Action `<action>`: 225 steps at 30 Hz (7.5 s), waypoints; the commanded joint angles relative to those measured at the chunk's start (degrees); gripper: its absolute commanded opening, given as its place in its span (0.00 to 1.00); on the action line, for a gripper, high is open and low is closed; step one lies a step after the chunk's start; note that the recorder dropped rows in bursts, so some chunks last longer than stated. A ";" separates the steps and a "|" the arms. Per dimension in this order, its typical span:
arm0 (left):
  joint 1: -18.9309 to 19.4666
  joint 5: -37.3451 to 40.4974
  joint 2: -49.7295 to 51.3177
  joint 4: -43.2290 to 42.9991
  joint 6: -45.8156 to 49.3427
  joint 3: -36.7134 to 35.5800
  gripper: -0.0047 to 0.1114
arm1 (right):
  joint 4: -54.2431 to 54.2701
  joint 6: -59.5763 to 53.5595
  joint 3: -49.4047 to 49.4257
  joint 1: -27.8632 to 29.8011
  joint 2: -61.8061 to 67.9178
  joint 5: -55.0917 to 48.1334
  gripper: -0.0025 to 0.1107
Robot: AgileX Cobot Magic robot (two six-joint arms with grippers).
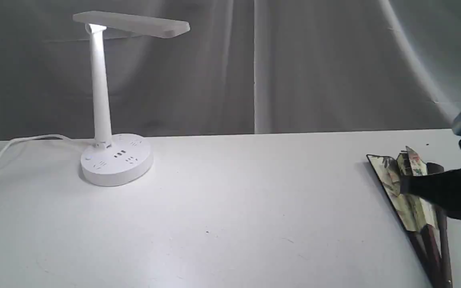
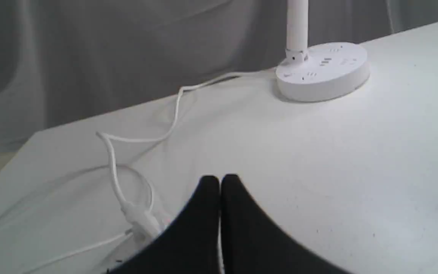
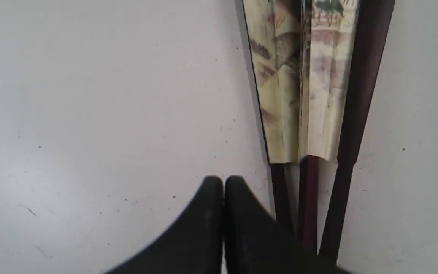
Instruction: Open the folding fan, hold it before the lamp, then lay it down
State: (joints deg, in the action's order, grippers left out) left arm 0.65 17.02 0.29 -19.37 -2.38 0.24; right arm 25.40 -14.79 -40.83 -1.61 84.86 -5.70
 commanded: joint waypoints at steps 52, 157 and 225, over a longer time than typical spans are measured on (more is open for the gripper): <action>-0.01 -63.99 88.60 -18.38 -27.96 21.74 0.04 | 3.96 1.52 -14.01 14.10 23.42 -8.43 0.49; -3.32 -72.88 112.54 -74.14 -93.17 56.31 0.04 | 9.74 -10.73 -21.99 -20.61 18.69 -8.01 0.02; -4.48 -86.99 122.72 -21.65 -82.82 47.38 0.06 | 9.53 -15.00 -21.99 -20.61 18.69 -6.33 0.02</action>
State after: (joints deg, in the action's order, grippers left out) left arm -4.01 -69.06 122.94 -35.27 -78.37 46.05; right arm 34.81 -29.48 -62.38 -22.22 104.31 -13.14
